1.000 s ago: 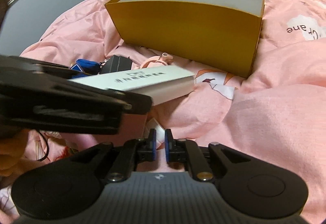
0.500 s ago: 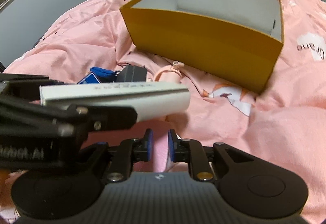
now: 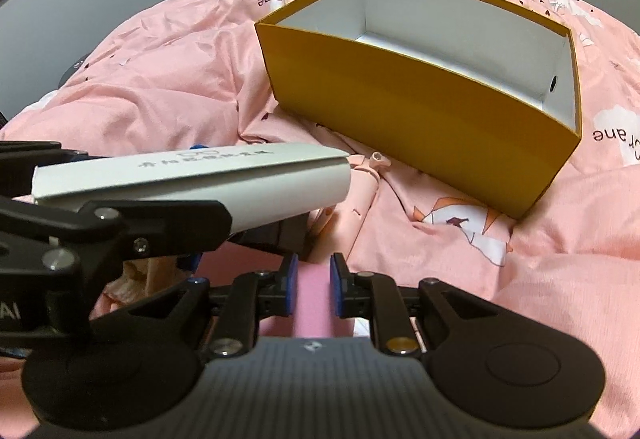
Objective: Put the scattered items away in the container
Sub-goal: 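Lift the power bank with the left gripper while the right gripper reaches for the pink selfie stick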
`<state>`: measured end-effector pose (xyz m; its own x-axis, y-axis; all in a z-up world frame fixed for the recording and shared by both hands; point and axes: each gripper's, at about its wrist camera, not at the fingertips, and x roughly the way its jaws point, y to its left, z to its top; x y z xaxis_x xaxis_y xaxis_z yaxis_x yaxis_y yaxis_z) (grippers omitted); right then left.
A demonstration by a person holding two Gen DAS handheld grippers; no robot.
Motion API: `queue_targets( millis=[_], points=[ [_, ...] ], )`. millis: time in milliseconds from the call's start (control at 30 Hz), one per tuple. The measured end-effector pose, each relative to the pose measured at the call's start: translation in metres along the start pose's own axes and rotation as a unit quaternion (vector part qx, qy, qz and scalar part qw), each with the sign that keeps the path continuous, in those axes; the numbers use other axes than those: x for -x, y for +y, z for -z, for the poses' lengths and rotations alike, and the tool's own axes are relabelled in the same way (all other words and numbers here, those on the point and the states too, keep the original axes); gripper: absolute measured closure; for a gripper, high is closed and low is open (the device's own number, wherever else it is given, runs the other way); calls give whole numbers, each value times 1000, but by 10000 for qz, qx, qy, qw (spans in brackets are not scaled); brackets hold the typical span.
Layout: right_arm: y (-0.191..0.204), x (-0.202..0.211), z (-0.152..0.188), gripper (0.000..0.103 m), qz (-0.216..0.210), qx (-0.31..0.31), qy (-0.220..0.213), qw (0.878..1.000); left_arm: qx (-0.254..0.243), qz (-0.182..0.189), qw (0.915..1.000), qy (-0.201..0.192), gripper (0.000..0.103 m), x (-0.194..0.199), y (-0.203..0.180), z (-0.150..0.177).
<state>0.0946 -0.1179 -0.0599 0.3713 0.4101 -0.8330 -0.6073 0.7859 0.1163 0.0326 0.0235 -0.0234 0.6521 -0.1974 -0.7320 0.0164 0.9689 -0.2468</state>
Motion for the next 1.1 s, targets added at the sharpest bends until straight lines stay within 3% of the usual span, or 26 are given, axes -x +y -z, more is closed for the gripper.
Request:
queue_targets(
  millis=[367,500,767,900,1000,1100],
  points=[
    [-18,-6,-9,83,165,-319,48,9993,367,-78,9988,-322,33,1,31,-5],
    [-22,-9,-9,83,41,-446,68,9990,616,-129,9979,-159,33,-13,48,-2],
    [-27,-29,-17,82,-100,-675,193,9975,595,-180,9979,-157,34,-28,53,-1],
    [-33,-49,-18,81,-229,-883,496,9946,508,-211,9984,-119,34,-34,52,-1],
    [-38,-62,-17,69,-305,-998,621,9926,482,-200,9986,-71,34,-39,52,-1],
    [-38,-70,-20,69,-378,-1022,683,9917,436,-200,9988,15,34,-45,52,-2]
  ],
)
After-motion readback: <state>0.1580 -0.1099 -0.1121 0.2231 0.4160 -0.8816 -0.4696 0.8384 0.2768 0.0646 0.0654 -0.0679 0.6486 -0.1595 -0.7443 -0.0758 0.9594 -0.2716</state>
